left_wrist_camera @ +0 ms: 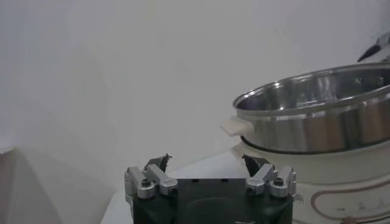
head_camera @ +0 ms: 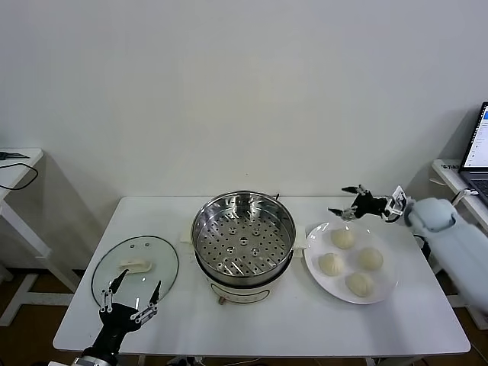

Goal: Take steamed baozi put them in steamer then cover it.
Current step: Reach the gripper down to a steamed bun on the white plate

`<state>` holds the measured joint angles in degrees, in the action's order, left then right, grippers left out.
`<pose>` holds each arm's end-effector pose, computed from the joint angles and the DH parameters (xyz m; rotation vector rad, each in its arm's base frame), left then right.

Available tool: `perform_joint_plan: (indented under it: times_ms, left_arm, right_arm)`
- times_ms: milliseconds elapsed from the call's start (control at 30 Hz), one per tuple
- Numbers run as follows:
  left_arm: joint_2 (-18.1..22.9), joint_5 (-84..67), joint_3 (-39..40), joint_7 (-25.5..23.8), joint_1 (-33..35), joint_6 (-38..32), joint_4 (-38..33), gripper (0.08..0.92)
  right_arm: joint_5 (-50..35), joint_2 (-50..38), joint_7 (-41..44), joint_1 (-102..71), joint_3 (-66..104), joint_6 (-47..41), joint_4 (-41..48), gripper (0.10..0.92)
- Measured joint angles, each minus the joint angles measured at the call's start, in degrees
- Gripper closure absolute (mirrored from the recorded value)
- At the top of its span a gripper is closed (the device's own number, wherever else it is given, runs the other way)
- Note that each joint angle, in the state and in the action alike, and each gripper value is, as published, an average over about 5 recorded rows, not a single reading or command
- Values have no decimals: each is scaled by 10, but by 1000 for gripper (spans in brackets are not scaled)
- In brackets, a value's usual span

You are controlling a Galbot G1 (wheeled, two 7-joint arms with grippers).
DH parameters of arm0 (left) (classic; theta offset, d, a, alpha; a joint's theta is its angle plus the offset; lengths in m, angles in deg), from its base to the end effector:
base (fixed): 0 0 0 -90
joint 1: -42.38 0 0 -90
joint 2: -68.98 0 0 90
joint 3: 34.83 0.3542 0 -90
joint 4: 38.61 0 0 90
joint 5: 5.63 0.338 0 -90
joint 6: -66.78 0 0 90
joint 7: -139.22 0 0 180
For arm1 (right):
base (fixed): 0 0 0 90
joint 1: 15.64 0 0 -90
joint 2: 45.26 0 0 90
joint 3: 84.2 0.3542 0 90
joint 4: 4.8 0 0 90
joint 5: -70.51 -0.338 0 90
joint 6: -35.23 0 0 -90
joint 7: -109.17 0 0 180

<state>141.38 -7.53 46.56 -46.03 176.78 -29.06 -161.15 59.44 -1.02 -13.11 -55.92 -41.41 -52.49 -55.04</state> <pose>0.0953 0.0928 -0.3053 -0.2686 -3.0023 -0.4431 0.5219 -0.2756 -0.2109 1.2048 -2.1198 0.9289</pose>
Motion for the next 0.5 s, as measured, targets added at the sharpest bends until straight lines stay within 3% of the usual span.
perform_joint_plan:
  times_ms: [233, 500]
  left_arm:
    - [2, 1, -2, 5, 5, 0, 0, 177]
    - [6, 4, -2, 10, 14, -3, 1, 177]
  right_arm:
    - [108, 40, 99, 68, -65, 20, 76, 203]
    - [200, 96, 136, 102, -95, 40, 142, 203]
